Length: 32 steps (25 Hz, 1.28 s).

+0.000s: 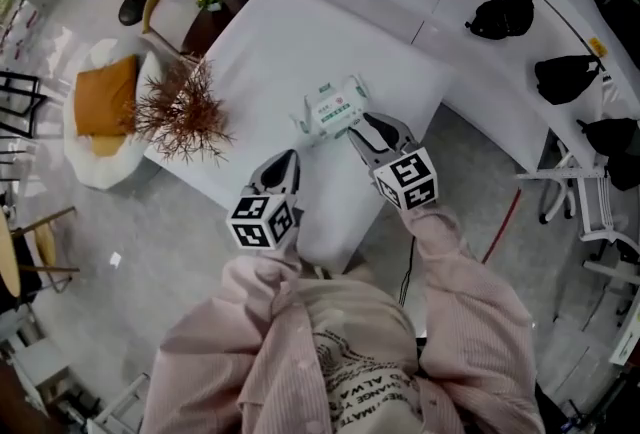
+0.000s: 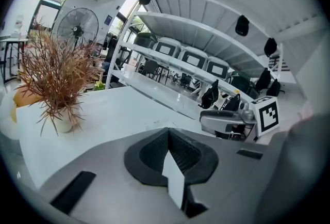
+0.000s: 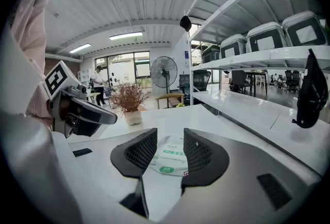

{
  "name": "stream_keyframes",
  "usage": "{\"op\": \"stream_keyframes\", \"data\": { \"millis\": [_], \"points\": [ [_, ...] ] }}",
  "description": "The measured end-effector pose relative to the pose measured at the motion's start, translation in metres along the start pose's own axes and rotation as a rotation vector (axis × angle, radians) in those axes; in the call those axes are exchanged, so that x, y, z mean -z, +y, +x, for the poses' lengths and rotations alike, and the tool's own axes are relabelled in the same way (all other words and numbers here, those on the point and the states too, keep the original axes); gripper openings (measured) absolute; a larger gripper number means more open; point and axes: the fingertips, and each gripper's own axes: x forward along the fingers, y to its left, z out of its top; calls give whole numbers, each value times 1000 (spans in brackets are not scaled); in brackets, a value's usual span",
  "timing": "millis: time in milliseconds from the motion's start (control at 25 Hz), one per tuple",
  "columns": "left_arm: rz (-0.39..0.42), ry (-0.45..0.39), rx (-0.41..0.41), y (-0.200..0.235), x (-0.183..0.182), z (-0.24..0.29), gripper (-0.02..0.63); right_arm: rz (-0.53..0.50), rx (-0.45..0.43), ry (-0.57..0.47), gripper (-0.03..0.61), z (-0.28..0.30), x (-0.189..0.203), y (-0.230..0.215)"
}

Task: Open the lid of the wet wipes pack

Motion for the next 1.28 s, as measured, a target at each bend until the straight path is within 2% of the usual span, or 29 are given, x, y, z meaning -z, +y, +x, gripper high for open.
{"op": "stream_keyframes", "data": {
  "millis": [280,760,1280],
  "points": [
    [-62,43,-55,19,18,26,-2,-182,-55,76,133,36,17,-12],
    [-111,132,5,31,47,73,-2,-576,-157,218,132,76,61,-14],
    [-163,201,32,35,69,100,-2,-823,-264,292,132,91,83,-7]
  ]
}}
